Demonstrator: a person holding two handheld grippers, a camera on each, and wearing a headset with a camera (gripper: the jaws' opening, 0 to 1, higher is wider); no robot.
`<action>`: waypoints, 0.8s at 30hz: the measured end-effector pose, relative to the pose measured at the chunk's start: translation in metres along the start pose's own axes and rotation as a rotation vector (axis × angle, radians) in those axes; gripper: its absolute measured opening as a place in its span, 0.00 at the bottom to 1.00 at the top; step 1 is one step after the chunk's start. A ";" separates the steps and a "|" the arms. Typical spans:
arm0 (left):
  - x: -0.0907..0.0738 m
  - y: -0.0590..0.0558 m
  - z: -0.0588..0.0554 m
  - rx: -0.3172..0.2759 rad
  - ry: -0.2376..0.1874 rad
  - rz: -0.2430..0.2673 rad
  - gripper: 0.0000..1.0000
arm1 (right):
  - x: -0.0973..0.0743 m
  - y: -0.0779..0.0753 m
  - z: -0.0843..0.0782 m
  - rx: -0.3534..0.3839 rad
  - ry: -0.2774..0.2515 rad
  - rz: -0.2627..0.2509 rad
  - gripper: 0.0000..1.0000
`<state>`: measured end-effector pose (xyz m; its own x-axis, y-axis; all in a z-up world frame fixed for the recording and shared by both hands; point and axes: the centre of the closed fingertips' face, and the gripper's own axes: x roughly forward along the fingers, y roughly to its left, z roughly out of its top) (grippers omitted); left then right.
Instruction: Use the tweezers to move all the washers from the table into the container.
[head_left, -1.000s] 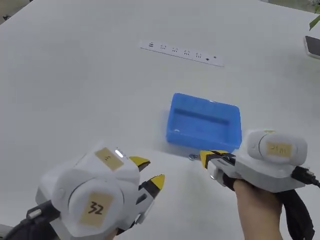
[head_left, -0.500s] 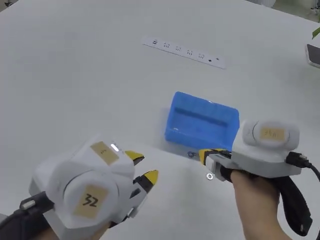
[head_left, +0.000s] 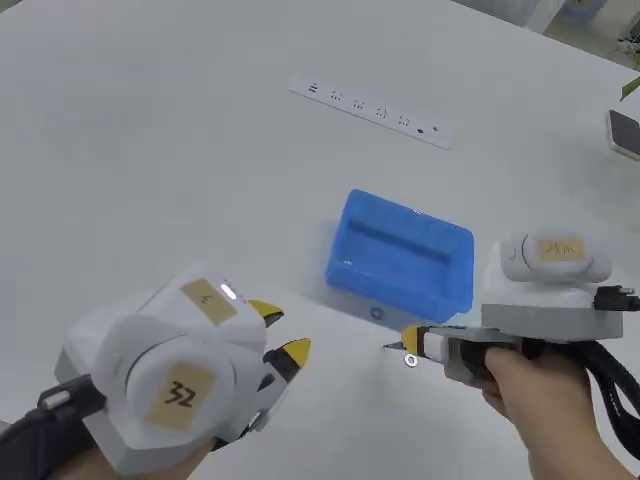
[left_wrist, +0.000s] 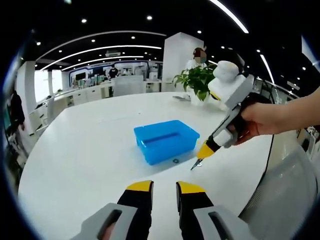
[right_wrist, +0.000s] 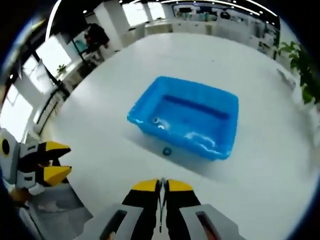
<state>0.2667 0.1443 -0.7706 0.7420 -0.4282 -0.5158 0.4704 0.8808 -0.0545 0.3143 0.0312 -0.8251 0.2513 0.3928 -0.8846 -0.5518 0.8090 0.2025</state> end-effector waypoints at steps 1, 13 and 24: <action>0.000 0.000 0.000 0.004 -0.001 0.002 0.16 | 0.000 0.000 0.003 -0.024 -0.026 -0.008 0.01; 0.002 0.000 -0.002 0.009 0.011 0.004 0.15 | 0.005 -0.003 0.020 -0.109 -0.127 -0.065 0.01; 0.003 0.000 -0.005 0.009 0.021 0.004 0.15 | -0.005 0.011 0.048 -0.290 -0.324 0.104 0.02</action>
<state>0.2665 0.1445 -0.7762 0.7337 -0.4206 -0.5336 0.4722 0.8803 -0.0447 0.3449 0.0589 -0.7985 0.3930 0.6196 -0.6794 -0.7757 0.6202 0.1168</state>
